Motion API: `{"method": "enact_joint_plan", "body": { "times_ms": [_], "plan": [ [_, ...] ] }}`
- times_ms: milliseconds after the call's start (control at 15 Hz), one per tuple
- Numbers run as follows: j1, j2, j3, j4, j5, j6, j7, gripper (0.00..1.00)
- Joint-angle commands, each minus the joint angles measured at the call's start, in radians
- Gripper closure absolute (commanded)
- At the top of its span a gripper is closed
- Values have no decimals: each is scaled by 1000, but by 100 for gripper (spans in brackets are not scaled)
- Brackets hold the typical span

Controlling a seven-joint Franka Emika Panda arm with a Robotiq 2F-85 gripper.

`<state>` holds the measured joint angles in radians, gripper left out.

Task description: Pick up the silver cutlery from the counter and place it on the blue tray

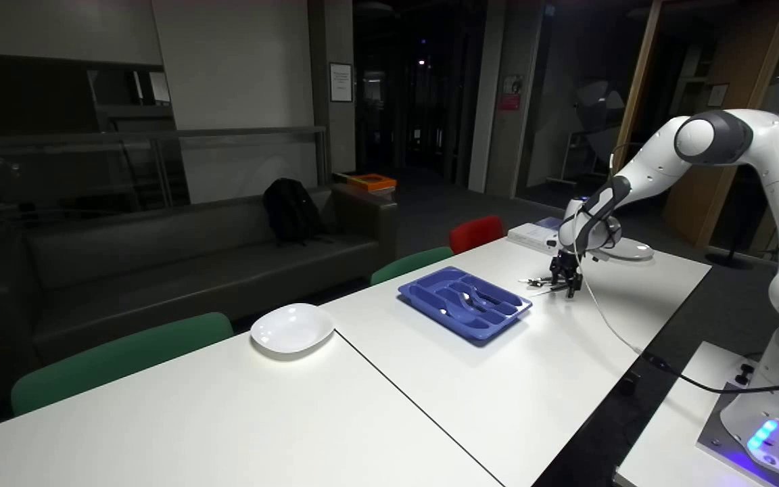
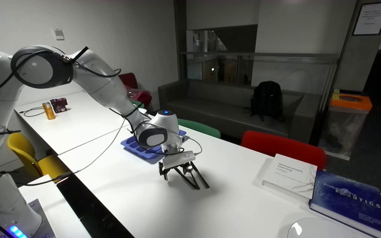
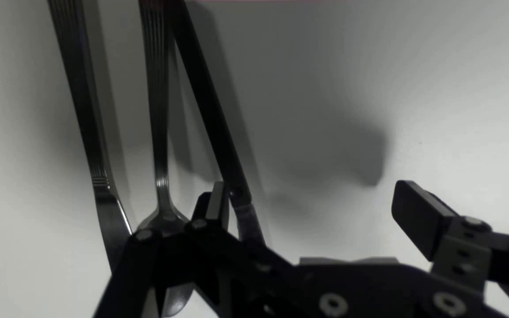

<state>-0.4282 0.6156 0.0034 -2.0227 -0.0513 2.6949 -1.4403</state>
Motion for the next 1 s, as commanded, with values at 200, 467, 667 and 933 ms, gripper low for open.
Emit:
{"method": "enact_joint_plan", "body": {
  "times_ms": [200,467,667,933],
  "plan": [
    [-49,44,22,51,20,-17,-62,0],
    [-47,59,21,78,17,-27,-66,0],
    [-44,66,20,96,17,-33,-60,0],
    [-42,66,18,106,17,-39,-57,0]
  ]
}}
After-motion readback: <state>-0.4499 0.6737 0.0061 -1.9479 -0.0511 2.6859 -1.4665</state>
